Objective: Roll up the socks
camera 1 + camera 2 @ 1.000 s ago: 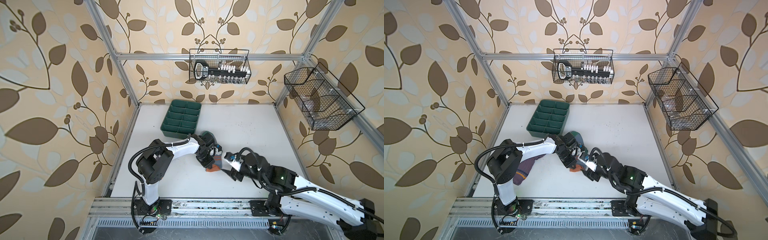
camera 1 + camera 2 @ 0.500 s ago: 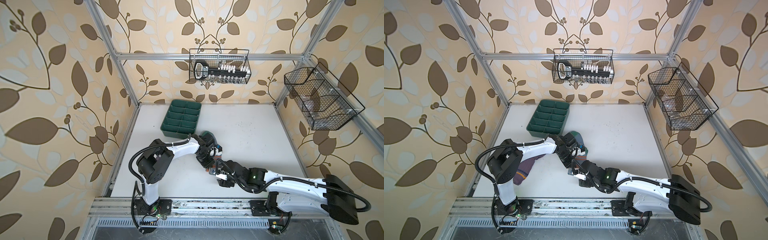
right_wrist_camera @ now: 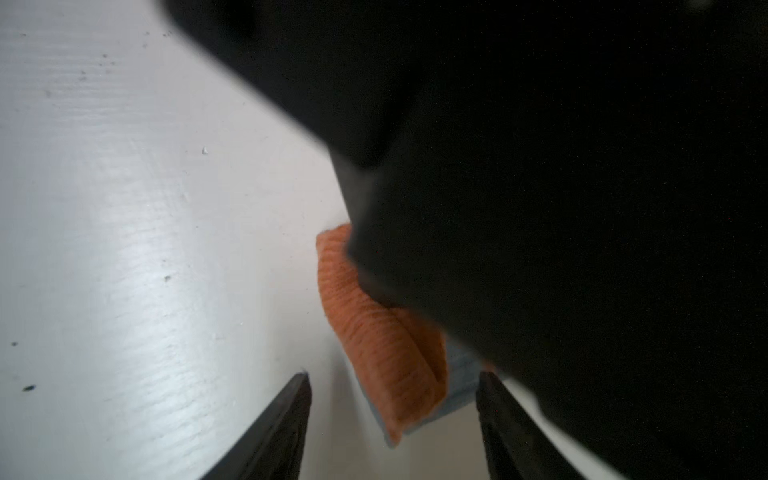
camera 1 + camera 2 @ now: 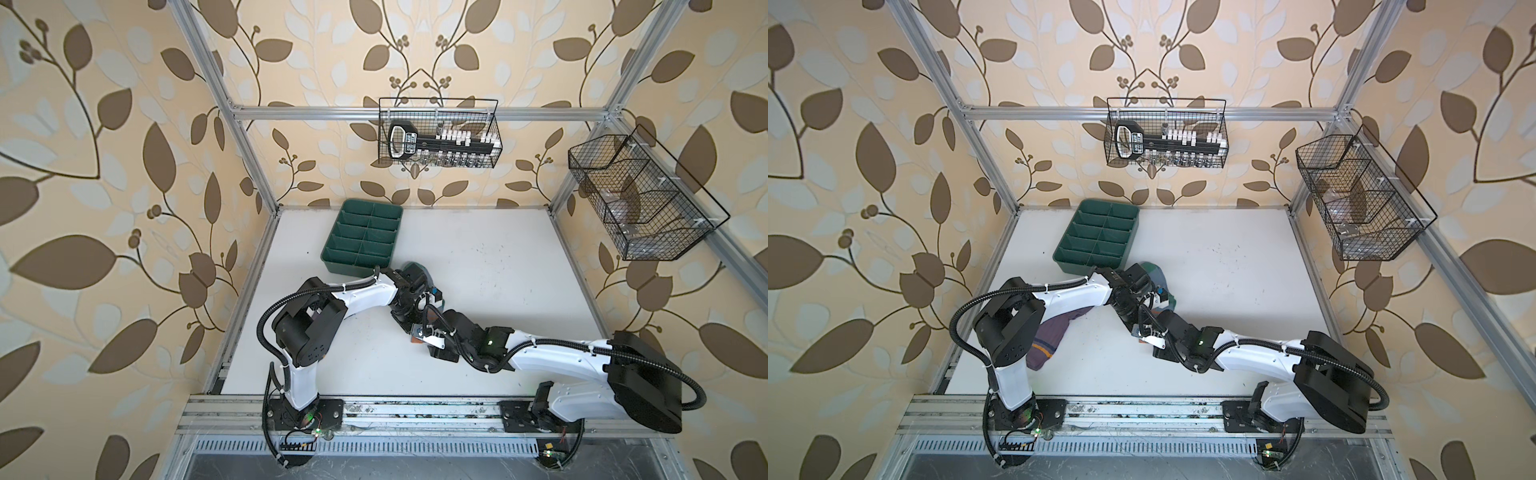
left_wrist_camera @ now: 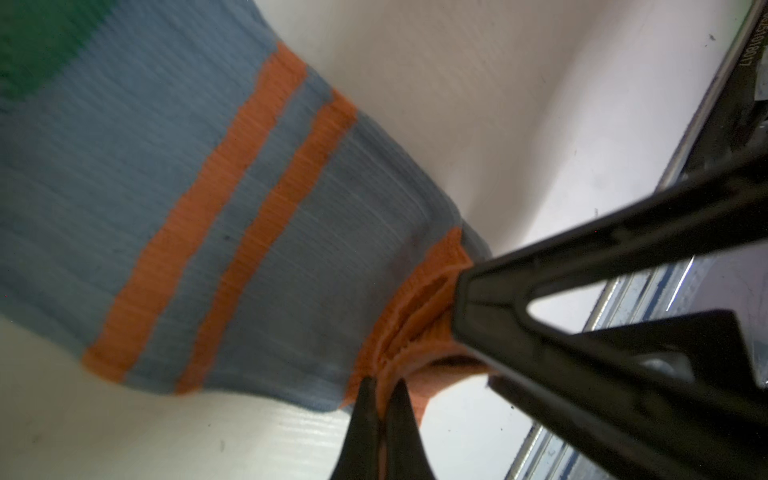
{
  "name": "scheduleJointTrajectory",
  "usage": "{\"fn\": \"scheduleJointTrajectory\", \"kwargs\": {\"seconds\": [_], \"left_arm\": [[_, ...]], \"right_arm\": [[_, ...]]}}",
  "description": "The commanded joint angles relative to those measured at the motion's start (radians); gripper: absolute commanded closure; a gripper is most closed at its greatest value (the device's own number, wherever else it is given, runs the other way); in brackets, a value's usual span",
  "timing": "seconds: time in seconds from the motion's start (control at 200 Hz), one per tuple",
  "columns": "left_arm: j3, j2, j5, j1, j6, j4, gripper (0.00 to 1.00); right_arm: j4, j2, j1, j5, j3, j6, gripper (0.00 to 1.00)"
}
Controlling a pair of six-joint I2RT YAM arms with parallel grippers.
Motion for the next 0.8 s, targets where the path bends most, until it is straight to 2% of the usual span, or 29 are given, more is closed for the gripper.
{"fn": "scheduleJointTrajectory", "kwargs": {"seconds": [0.0,0.26,0.345,0.37,0.445,0.52,0.655,0.795], "left_arm": [[0.006,-0.059,0.051,-0.008,0.008,-0.018,0.97],[-0.001,-0.082,0.047,-0.008,-0.005,-0.008,0.96],[-0.011,-0.109,0.033,-0.008,-0.017,0.003,0.92],[-0.014,-0.119,0.025,-0.008,-0.022,0.006,0.89],[-0.028,-0.159,-0.012,-0.008,-0.044,0.016,0.68],[-0.048,-0.211,-0.059,-0.008,-0.066,0.032,0.54],[-0.093,-0.339,-0.178,-0.006,-0.107,0.057,0.38],[-0.152,-0.522,-0.438,-0.005,-0.149,0.06,0.27]], "right_arm": [[-0.042,0.036,-0.016,0.002,0.021,-0.012,0.47],[-0.124,0.082,-0.018,-0.013,0.062,0.014,0.86],[-0.154,0.1,-0.016,-0.01,0.072,0.026,0.92],[-0.162,0.104,-0.015,-0.005,0.073,0.031,0.92],[-0.172,0.104,-0.01,0.001,0.074,0.039,0.94],[-0.177,0.1,-0.006,0.005,0.069,0.044,0.95],[-0.185,0.089,-0.01,-0.004,0.067,0.046,0.96],[-0.222,0.097,-0.025,-0.067,0.083,0.044,0.97]]}}
